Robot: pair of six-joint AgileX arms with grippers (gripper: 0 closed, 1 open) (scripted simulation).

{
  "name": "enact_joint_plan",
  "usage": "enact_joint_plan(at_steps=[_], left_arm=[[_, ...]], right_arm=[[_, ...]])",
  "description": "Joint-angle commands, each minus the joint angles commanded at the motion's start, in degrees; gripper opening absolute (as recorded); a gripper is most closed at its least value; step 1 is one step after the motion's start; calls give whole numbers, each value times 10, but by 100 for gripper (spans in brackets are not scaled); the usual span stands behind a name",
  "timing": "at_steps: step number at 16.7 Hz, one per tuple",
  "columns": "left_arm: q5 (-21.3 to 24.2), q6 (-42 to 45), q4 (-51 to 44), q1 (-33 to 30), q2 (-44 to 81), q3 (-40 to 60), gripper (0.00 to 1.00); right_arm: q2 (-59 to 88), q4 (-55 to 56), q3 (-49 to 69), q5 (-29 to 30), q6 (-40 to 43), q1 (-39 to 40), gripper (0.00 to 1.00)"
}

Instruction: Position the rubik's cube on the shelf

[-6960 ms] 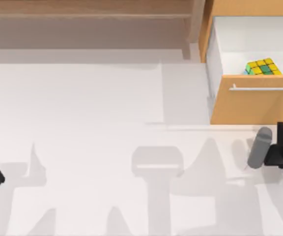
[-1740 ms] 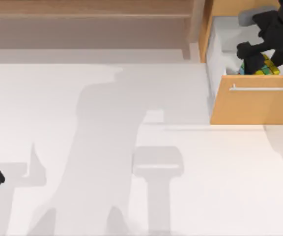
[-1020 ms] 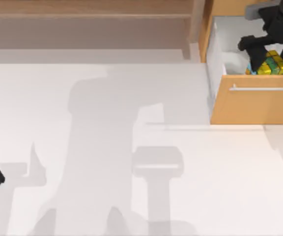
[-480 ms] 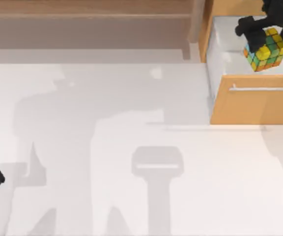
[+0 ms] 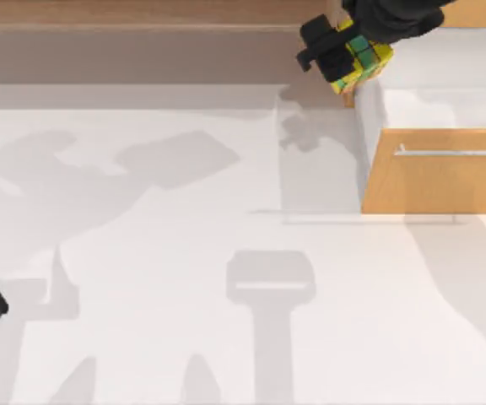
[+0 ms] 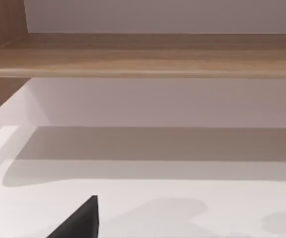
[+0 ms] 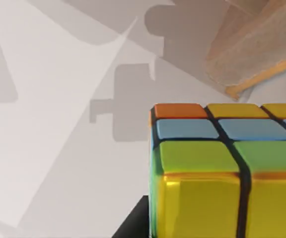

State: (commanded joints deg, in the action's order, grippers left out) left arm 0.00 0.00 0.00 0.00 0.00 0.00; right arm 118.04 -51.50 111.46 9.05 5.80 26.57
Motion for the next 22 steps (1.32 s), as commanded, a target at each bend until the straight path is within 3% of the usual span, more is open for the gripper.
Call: enact_joint_plan(at_steps=[7,15,22], left_arm=[[0,0,0,0,0,0,100],[0,0,0,0,0,0,100],[0,0,0,0,0,0,100]], right_arm=[[-12,358,-161,107,-16,107,0],[52,814,-281,260,-17,160,0],[107,1070,-326,354,-12,171,0]])
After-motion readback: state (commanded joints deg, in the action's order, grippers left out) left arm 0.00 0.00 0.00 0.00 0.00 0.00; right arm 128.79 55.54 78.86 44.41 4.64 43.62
